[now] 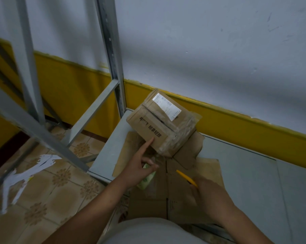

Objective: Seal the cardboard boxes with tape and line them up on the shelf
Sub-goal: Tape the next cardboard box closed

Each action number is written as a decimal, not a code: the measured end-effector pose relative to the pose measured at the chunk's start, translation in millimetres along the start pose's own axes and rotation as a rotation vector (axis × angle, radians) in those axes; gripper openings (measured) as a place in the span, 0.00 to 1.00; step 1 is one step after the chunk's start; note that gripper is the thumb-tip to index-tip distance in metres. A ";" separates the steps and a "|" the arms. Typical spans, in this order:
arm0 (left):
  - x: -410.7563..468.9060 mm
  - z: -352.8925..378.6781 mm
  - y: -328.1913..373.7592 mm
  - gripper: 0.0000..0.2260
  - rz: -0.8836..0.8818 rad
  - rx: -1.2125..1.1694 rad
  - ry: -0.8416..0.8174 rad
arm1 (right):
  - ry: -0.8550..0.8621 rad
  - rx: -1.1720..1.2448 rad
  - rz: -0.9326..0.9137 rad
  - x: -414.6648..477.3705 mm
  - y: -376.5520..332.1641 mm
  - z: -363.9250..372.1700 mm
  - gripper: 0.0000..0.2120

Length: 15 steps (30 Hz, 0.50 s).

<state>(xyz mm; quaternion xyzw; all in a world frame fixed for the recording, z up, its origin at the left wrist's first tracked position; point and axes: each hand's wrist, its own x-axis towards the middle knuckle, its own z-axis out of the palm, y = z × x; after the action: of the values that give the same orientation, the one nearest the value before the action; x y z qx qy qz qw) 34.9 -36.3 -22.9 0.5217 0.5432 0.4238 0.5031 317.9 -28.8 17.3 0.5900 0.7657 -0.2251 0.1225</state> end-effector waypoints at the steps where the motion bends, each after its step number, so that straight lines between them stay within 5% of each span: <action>1: 0.7 0.7 0.5 0.44 0.001 -0.001 -0.004 | 0.037 0.025 0.001 3.3 7.7 6.7 0.08; 9: 0.4 6.8 6.9 0.46 -0.019 0.010 -0.065 | 0.110 0.136 -0.004 36.9 63.2 64.1 0.25; 13: 3.5 4.7 8.8 0.44 -0.040 0.058 -0.082 | 0.157 0.165 0.023 40.8 62.1 64.0 0.26; 15: 3.8 3.3 10.2 0.43 -0.040 0.069 -0.092 | 0.325 0.274 -0.044 43.9 44.5 40.6 0.21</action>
<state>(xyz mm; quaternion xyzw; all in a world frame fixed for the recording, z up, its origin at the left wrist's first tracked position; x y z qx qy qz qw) 39.8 -31.8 -13.6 0.5467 0.5439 0.3703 0.5178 345.4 -2.5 -46.8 0.6130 0.7502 -0.2316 -0.0886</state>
